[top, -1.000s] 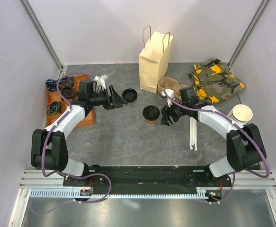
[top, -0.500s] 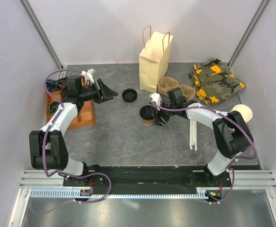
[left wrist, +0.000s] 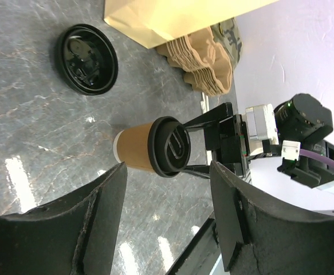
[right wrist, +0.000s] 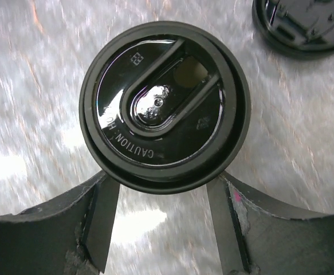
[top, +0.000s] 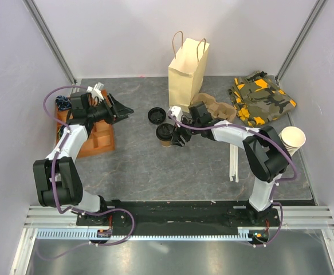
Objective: Pack the takeout coffee
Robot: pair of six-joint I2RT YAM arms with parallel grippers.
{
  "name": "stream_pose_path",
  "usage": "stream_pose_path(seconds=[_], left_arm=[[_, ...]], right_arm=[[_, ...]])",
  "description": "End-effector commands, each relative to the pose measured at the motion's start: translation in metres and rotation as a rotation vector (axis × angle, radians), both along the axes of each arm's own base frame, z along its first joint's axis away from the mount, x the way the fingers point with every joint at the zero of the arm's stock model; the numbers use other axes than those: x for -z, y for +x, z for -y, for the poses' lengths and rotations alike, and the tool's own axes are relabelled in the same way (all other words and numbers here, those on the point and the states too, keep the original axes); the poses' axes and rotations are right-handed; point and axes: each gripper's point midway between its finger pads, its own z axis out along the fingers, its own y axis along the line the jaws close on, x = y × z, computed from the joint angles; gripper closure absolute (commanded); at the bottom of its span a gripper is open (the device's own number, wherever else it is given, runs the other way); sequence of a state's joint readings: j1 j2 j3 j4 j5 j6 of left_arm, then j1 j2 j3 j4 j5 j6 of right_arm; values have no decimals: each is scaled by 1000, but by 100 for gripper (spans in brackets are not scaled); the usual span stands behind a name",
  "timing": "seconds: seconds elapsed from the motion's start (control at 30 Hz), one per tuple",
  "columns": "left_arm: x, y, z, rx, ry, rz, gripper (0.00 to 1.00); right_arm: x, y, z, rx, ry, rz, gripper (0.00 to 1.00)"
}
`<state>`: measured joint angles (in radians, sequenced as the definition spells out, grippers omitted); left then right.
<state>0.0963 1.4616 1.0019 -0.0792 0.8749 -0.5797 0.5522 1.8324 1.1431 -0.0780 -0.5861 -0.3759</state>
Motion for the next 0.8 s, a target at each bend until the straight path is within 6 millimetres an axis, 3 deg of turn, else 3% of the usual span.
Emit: stream_pose_path(seconds=[0.0,0.43,0.57,0.67,0.73,0.77], left_arm=[[-24,1,-7,-3,-22,65,33],[-10,4,-27,-57,1,38,35],[1,2,-28,-54,17,6,37],[7,4,-32,-64,58,-5,39],[10,6,-35,-58,97,8,40],[5,8,-32,-42,127,32,42]], right_arm=[[-20,18,-34,62,108,18,31],[-13,54,-87,104,149,23,32],[-12,57,-85,101,130,28,31],[-25,51,-75,89,111,7,28],[-48,50,-69,76,114,17,27],[-48,44,-60,77,91,-28,27]])
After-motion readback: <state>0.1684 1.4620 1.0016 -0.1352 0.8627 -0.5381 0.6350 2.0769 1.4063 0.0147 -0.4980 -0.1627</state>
